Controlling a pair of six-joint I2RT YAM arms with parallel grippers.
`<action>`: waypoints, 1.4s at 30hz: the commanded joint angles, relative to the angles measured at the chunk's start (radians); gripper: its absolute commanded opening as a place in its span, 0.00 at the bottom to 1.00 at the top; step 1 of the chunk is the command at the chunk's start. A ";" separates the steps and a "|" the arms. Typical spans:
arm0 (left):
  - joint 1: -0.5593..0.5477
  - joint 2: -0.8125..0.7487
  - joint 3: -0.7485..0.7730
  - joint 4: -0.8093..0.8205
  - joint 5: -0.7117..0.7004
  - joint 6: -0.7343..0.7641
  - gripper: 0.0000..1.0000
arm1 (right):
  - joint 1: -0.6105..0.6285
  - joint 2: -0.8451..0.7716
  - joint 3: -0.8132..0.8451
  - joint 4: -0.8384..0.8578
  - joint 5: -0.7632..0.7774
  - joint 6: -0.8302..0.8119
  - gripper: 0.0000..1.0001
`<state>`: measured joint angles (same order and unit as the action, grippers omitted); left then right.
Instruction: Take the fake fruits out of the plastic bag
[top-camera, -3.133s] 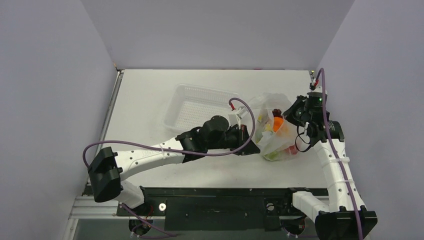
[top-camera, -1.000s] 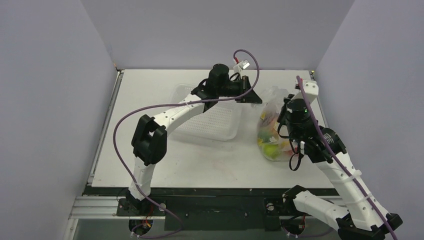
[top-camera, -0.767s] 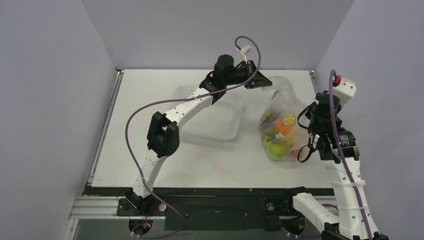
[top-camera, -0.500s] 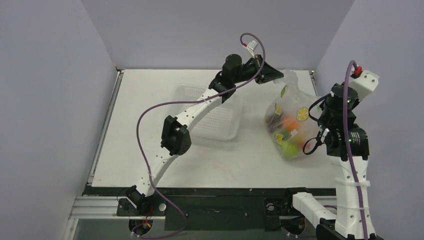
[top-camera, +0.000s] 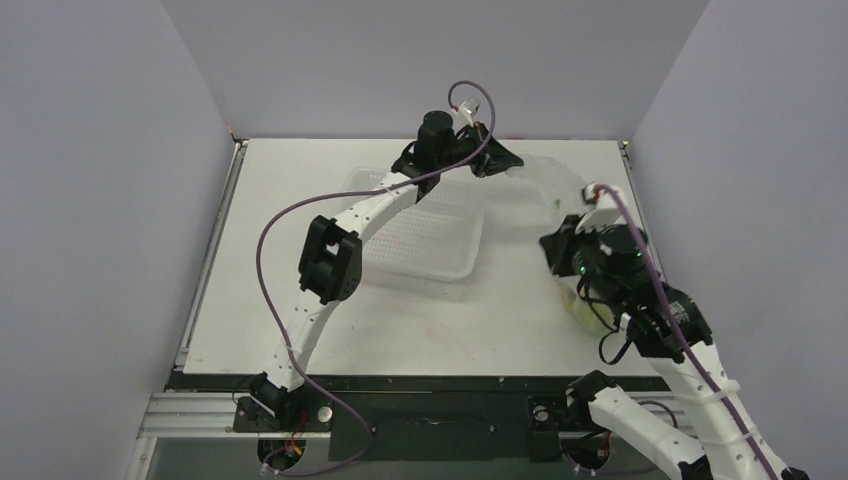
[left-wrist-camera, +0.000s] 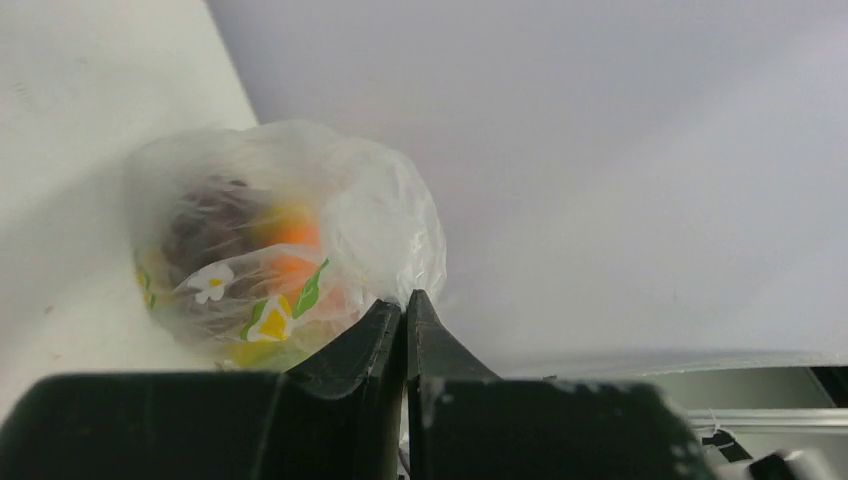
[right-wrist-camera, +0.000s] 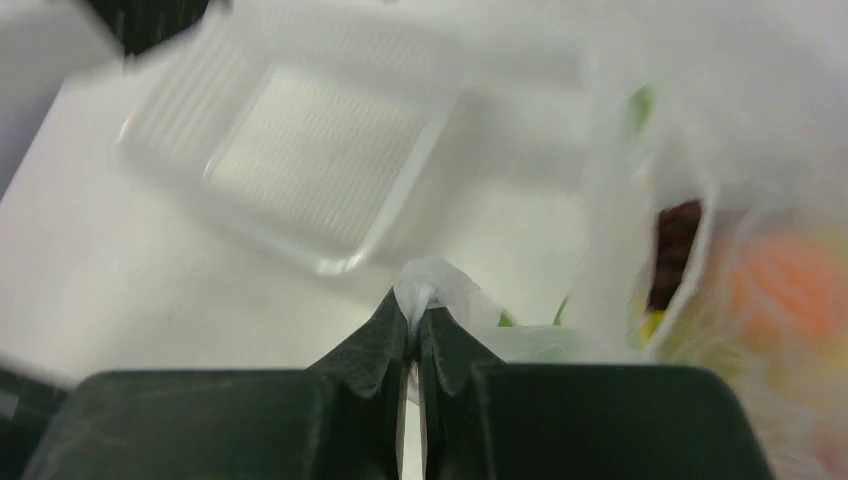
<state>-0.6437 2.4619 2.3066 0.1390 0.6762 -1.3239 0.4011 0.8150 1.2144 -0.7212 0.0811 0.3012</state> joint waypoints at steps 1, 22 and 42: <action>0.086 -0.120 -0.097 -0.026 0.074 0.033 0.00 | 0.255 -0.100 -0.331 -0.056 -0.190 0.219 0.02; 0.083 -0.293 -0.225 -0.261 -0.152 0.178 0.00 | 0.630 -0.075 -0.306 -0.194 0.220 0.382 0.54; 0.133 -0.489 -0.150 -0.679 -0.209 0.622 0.46 | 0.426 0.026 0.087 -0.295 0.424 0.205 0.65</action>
<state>-0.5285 2.1220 2.0899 -0.3729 0.5449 -0.8997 0.8318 0.7940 1.2537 -1.0183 0.4694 0.5980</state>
